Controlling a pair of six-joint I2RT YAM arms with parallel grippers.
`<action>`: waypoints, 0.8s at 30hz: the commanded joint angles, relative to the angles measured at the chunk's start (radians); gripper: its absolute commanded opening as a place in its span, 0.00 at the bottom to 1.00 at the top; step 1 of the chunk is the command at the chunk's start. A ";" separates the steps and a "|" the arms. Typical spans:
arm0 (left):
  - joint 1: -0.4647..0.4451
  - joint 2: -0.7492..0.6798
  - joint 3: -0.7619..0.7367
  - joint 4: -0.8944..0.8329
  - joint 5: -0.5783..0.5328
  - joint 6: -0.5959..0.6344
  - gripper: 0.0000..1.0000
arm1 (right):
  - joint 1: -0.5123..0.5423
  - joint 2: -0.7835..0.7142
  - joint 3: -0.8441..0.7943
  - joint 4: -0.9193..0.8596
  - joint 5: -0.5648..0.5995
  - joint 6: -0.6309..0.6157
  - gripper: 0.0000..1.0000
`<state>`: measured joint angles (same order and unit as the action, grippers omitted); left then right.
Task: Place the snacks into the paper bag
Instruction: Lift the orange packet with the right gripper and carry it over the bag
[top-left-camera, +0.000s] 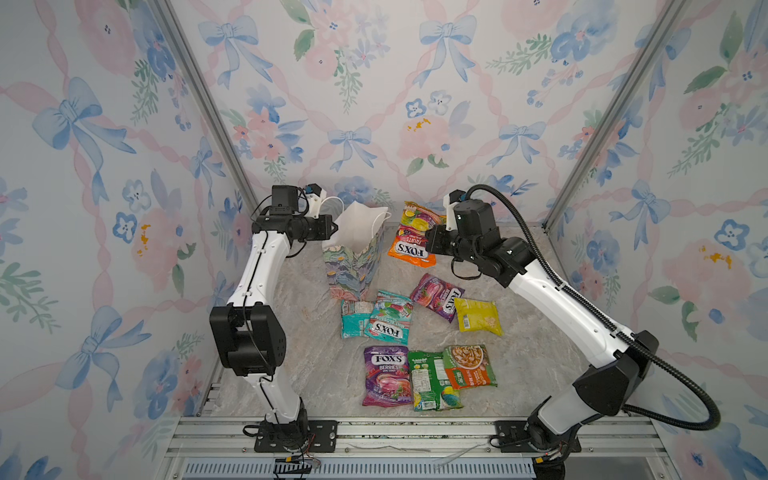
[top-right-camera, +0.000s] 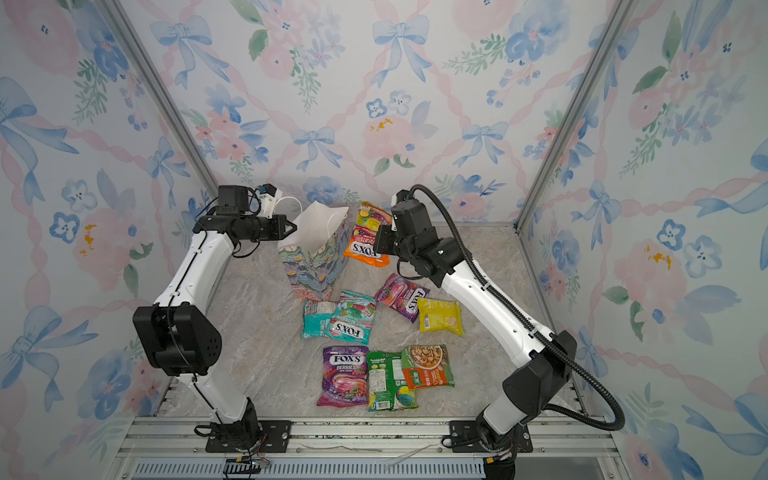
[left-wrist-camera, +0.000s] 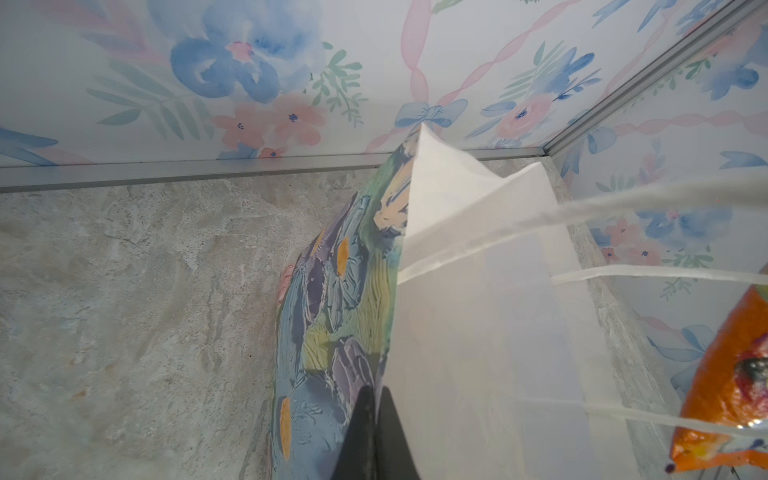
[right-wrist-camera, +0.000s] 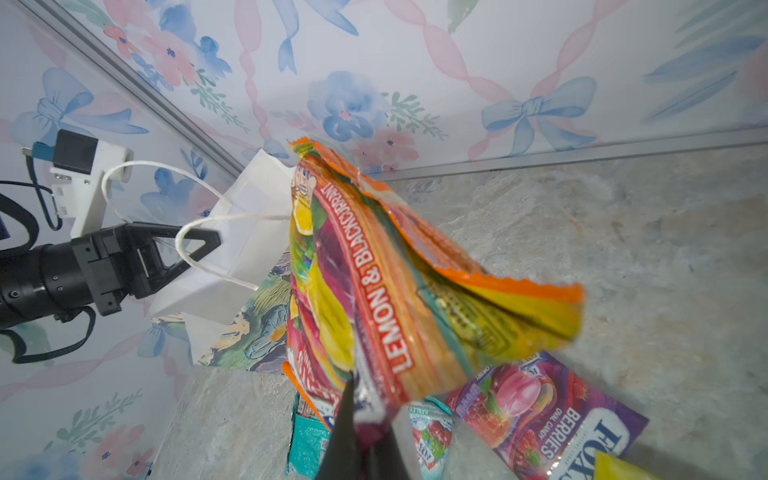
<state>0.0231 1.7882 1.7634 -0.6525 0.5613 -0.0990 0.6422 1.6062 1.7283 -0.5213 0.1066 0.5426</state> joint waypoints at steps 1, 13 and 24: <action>0.007 -0.013 0.011 -0.003 0.054 -0.028 0.00 | -0.034 0.014 0.091 -0.011 0.054 -0.074 0.00; -0.051 0.036 0.069 0.002 0.084 -0.047 0.00 | -0.120 0.133 0.303 -0.010 0.023 -0.136 0.00; -0.108 0.064 0.103 0.002 0.083 -0.059 0.00 | -0.140 0.307 0.570 -0.018 -0.020 -0.173 0.00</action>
<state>-0.0761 1.8351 1.8328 -0.6529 0.6228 -0.1368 0.5098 1.8912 2.2120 -0.5720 0.1173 0.3878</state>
